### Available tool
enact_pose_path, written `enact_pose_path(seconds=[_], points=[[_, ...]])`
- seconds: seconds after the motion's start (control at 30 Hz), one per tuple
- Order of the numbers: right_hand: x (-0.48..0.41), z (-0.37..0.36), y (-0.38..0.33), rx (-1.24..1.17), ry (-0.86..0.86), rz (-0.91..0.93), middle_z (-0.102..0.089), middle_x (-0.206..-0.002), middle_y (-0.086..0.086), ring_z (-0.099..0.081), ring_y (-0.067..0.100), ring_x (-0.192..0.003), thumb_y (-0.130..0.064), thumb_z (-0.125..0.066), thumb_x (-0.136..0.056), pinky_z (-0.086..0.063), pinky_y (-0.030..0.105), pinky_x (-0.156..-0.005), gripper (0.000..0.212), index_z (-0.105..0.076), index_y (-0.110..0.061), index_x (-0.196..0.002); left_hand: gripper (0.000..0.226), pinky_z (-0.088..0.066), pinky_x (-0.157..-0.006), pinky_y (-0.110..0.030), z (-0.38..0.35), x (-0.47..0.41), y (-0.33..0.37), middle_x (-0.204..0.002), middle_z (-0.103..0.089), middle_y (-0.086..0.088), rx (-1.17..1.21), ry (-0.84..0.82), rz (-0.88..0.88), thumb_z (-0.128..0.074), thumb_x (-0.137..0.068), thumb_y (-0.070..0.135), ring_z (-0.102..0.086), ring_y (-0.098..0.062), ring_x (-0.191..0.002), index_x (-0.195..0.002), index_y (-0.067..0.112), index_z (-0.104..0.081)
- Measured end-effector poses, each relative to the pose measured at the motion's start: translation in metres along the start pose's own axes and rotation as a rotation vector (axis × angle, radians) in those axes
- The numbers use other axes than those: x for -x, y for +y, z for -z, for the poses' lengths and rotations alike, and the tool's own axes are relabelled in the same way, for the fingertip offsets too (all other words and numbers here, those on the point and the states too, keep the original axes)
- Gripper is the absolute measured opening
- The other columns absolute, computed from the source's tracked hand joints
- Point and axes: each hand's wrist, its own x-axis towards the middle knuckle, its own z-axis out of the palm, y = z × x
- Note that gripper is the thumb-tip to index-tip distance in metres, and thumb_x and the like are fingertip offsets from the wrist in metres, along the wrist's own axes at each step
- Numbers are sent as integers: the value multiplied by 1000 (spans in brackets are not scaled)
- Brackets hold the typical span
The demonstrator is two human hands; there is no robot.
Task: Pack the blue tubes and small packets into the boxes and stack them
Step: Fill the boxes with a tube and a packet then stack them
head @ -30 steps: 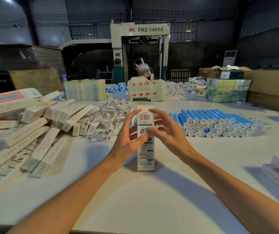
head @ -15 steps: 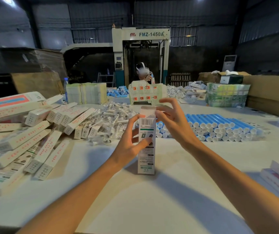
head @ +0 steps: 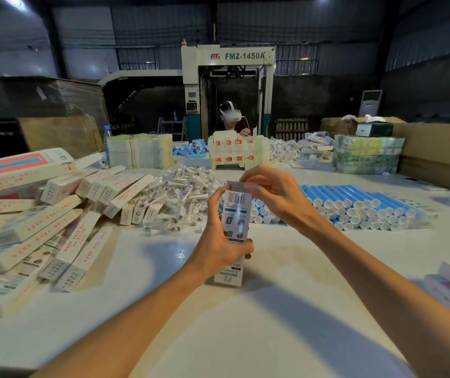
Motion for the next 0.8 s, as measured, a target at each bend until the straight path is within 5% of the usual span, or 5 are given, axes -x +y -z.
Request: enact_pose_path(seconds=[0.3,0.53,0.8], points=[[12,-3,0,-365,54,-233,-79,-102,6,-75,21,-99,-13,-70,-96,-62,31,-78,9,-72,-9,-104,111,-62,-57,-37,2,2,6,-117,-59,-18,-22,1,4,-76,-69,-12,-71,-23,-68,-144,49,-23],[10,4,-10,-611,15,-434,-78,-108,12,-75,21,-102,-3,-74,-89,-62,34,-89,9,-79,-11,-87,113,-63,-56,-44,2,4,9,-117,-57,-19,-14,-3,-1,-78,-68,-9,-70,-24,-70,-149,46,-21],[4,7,-17,-569,-1,-473,-78,-105,11,-76,17,-94,1,-72,-87,-61,29,-81,21,-75,-13,-72,120,-63,-52,-54,2,4,9,-124,-59,1,-64,-17,6,-80,-66,-3,-71,-34,-62,-158,50,-23]])
